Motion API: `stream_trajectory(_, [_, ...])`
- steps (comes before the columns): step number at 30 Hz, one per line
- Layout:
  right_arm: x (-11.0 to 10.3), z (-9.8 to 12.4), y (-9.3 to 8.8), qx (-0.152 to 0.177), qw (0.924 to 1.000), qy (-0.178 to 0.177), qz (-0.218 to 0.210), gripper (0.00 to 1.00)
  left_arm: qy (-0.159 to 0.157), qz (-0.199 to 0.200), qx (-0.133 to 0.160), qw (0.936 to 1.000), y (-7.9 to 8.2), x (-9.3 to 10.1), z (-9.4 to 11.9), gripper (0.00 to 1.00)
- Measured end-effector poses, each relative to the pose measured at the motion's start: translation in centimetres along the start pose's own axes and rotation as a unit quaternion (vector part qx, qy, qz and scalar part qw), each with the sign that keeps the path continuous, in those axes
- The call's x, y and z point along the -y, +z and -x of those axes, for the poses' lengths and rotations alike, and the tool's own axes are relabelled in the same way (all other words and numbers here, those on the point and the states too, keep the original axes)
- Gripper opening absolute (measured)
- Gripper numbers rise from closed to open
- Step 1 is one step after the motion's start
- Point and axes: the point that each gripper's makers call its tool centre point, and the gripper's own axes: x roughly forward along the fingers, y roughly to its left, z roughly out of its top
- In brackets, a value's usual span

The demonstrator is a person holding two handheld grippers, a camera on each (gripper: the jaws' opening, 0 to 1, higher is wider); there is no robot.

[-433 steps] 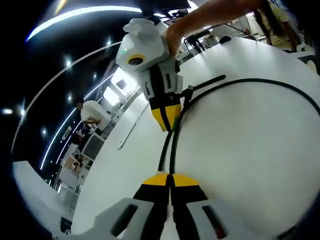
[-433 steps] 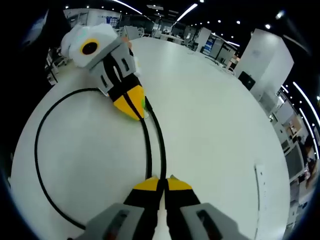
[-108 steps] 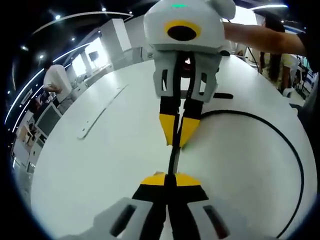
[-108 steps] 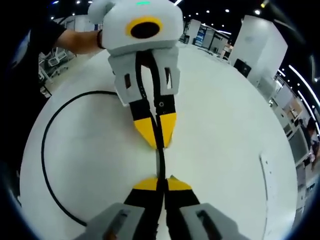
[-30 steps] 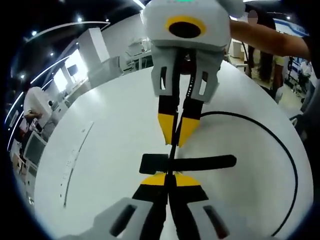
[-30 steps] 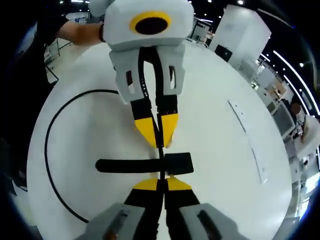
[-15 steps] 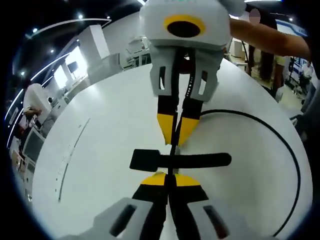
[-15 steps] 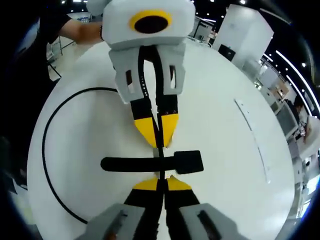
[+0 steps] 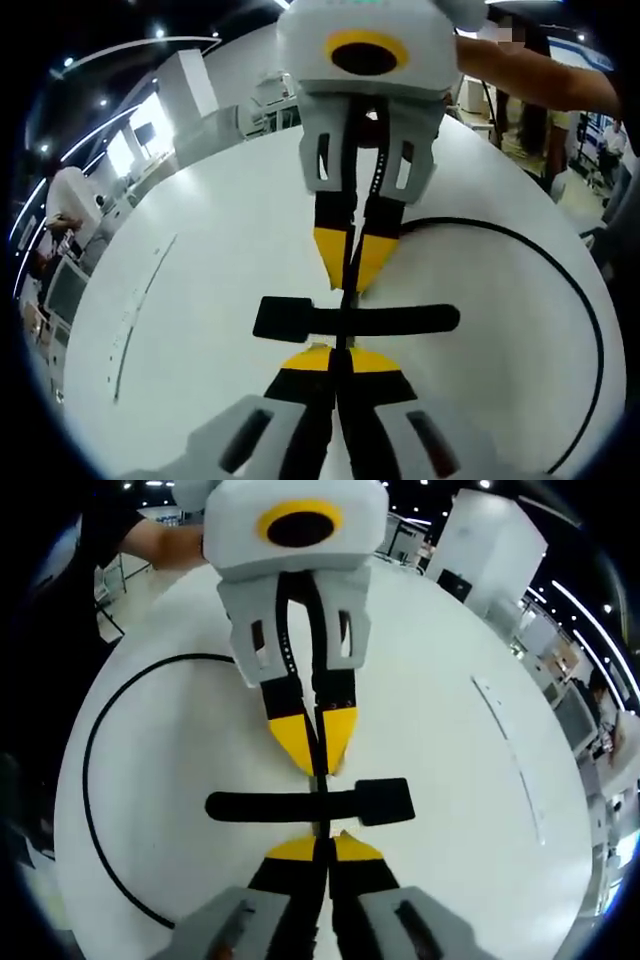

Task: Find the charging cable on the desk, coil it up and secure with Velcro.

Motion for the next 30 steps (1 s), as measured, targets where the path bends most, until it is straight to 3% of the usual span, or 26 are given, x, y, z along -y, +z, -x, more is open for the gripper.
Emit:
stream_trajectory(20, [-0.2,0.2,-0.1,0.021,0.9996,0.002,0.018,0.07,-0.002,0.003,-0.003,1.0,0.0,0.1,0.0,0.03])
stream_trajectory(27, [0.3,1.9,0.4,0.066,0.9968,0.001,-0.046,0.13,-0.003,0.002,-0.007,1.0,0.0,0.1,-0.1,0.03])
stream_trajectory(30, [1.0,2.9,0.9,0.117,0.9879,0.006,-0.102,0.13,-0.003,0.001,-0.009,1.0,0.0,0.1,-0.1,0.03])
